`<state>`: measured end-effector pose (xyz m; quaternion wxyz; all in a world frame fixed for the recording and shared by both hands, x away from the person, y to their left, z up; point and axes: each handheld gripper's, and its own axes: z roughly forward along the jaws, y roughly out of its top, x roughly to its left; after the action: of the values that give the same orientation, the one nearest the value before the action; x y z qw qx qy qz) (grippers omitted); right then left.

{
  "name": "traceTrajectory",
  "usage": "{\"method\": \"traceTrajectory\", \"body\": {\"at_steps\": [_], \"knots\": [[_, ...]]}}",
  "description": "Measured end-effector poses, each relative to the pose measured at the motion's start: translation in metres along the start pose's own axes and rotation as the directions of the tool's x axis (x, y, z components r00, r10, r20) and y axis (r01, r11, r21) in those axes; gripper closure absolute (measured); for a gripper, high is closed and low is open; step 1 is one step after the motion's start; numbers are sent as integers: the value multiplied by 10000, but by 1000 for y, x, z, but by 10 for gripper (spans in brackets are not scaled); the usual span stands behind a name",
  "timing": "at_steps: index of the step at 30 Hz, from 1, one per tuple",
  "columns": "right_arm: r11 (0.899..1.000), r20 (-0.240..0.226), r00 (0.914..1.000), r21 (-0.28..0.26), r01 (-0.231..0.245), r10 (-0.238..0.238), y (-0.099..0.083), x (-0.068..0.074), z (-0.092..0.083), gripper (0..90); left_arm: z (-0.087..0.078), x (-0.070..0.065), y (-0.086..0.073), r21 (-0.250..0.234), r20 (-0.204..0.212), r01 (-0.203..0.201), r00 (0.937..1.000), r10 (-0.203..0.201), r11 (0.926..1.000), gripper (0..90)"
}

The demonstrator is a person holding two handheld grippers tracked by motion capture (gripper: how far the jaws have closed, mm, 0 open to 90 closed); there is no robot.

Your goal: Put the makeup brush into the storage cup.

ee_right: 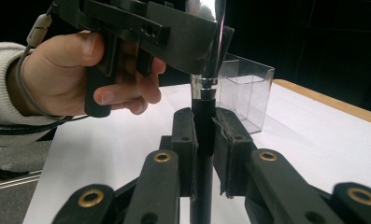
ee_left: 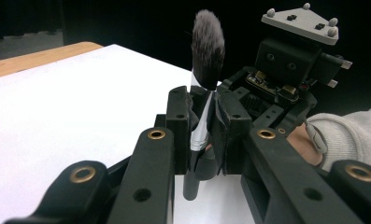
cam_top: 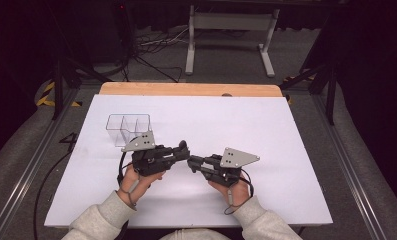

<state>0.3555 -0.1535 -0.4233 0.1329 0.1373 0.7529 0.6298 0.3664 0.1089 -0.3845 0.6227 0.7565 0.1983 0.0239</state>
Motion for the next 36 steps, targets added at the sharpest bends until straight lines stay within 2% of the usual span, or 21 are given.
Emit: {"method": "traceTrajectory", "body": {"at_steps": [5, 7, 11, 16, 18, 19, 20, 21, 22, 23, 26, 29, 30, 33, 36], "knots": [[10000, 111, 9999, 13, 67, -67, 1, 1, 0, 781, 0, -1, 0, -41, -62, 5, 10000, -5, 10000, 787], [9999, 164, 9998, -48, 117, -116, 1, 1, 0, 725, -1, -1, 1, -47, -47, 19, 10000, -19, 10000, 788], [9999, 276, 9995, -61, 121, -119, 3, 1, -1, 682, -2, -2, 3, -39, -135, -64, 9999, 64, 10000, 790], [9997, 718, 9973, -207, -113, 128, 7, 1, -6, 403, -5, -1, 6, -15, -366, -80, 9993, 80, 10000, 791], [9998, 898, 9959, -172, -115, 130, 8, 1, -9, 313, -7, 0, 7, -40, -450, -82, 9990, 80, 10000, 790], [9998, 898, 9959, -172, -115, 130, 8, 1, -9, 313, -7, 0, 7, -40, -450, -82, 9990, 80, 10000, 790], [9999, 1003, 9949, -152, -78, 93, 9, 1, -10, 273, -9, 1, 8, -6, -517, -173, 9985, 172, 9999, 790], [9998, 1145, 9933, -158, -104, 122, 10, 1, -12, 209, -10, 1, 9, -9, -566, -76, 9984, 75, 10000, 790], [9990, 1450, 9885, -138, -421, 437, 11, 0, -15, 136, -10, 2, 10, -17, -610, -124, 9981, 122, 9999, 790], [9990, 1450, 9885, -138, -421, 437, 11, 0, -15, 136, -12, 3, 11, -21, -675, -162, 9976, 160, 9999, 790], [9939, 1657, 9809, -598, -931, 1018, 14, -5, -25, 41, -16, 5, 15, -5, -831, -206, 9963, 205, 9998, 790], [9943, 1684, 9807, -552, -915, 996, 15, -8, -30, 21, -21, 8, 19, -27, -1060, -268, 9940, 264, 9996, 790], [9958, 1770, 9801, -335, -855, 901, 15, -9, -32, 15, -22, 9, 21, -44, -1127, -277, 9933, 270, 9996, 790], [9936, 1871, 9762, -458, -1032, 1100, 15, -13, -40, 12, -26, 11, 24, -51, -1293, -338, 9911, 328, 9994, 791], [9951, 1982, 9752, -350, -929, 980, 15, -14, -43, 7, -29, 13, 28, -55, -1446, -409, 9887, 397, 9991, 791]]}}
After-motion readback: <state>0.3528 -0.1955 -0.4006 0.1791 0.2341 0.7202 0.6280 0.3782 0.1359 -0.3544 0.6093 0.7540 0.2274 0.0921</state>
